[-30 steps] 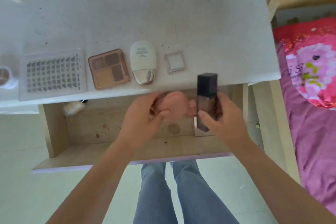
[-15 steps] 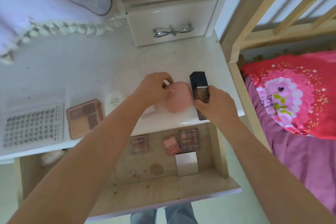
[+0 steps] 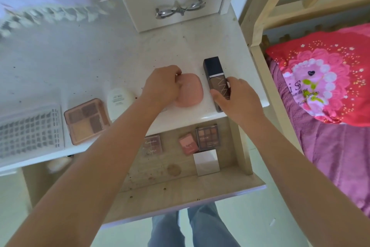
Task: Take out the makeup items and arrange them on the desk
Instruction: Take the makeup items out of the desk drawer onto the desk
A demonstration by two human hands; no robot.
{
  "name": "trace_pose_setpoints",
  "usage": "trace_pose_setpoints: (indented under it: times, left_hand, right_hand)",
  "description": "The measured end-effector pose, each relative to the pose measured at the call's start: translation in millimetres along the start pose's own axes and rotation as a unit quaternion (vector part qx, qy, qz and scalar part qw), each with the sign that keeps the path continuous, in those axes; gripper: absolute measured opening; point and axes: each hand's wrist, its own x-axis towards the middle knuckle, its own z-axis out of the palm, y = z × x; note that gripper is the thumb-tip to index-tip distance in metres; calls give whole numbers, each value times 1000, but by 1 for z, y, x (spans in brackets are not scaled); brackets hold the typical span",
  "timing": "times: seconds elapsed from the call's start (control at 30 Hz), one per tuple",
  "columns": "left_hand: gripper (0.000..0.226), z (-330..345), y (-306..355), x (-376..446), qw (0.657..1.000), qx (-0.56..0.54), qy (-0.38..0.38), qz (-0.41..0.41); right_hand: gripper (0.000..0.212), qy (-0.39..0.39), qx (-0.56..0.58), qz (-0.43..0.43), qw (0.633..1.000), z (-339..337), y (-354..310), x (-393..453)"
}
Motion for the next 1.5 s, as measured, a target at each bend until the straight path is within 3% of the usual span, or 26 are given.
trace_pose_setpoints:
  times: [0.1, 0.23, 0.27, 0.33, 0.4, 0.43, 0.5, 0.57, 0.7, 0.77, 0.87, 1.07, 1.27, 1.37, 1.5]
  left_hand:
    - [35, 5, 1, -1, 999, 39, 10, -2]
    - [36, 9, 0, -6, 998, 19, 49, 20]
    - [36, 11, -1, -10, 997, 1, 65, 35]
    - [35, 18, -7, -27, 989, -23, 123, 81]
    - [30, 30, -16, -51, 972, -20, 179, 149]
    - [29, 41, -23, -64, 967, -20, 186, 175]
    - [28, 69, -47, -88, 969, -22, 168, 180]
    - [31, 97, -72, -108, 987, -1, 101, 128]
    - [34, 122, -104, -126, 993, 29, -44, -103]
    - [41, 127, -113, -125, 984, 41, -52, -168]
    - [51, 133, -119, -119, 981, 47, -33, -187]
    - [68, 142, -124, -100, 979, 79, -13, -186]
    - [58, 134, -135, -100, 979, 151, -38, -132]
    - [62, 124, -126, -123, 984, 121, -67, -108]
    - [67, 105, -90, -148, 996, 80, -44, 2]
  right_hand:
    - [50, 20, 19, -8, 1000, 2, 8, -10]
    - [33, 175, 107, -58, 977, 3, 16, -40]
    - [32, 171, 110, -77, 976, 8, 19, -50]
    - [29, 90, 64, -120, 987, 29, 28, -68]
    - [20, -48, -16, -147, 988, 54, 36, -82]
    - [20, -110, -42, -136, 984, 64, 37, -86]
    - [30, -164, -37, -115, 979, 87, 45, -87]
    - [35, -203, -64, -76, 974, 101, 39, -86]
    - [52, -147, -165, -73, 973, 128, 10, -75]
    - [56, -170, -183, -43, 967, 141, -6, -70]
    - [53, -139, -241, -23, 960, 159, -11, -69]
    - [54, -60, -206, -39, 976, 175, 2, -69]
    - [53, -150, -54, -2, 987, 154, 7, -72]
    - [56, -102, 34, -6, 994, 123, 14, -90]
    - [53, -1, 120, -26, 992, 63, 18, -106]
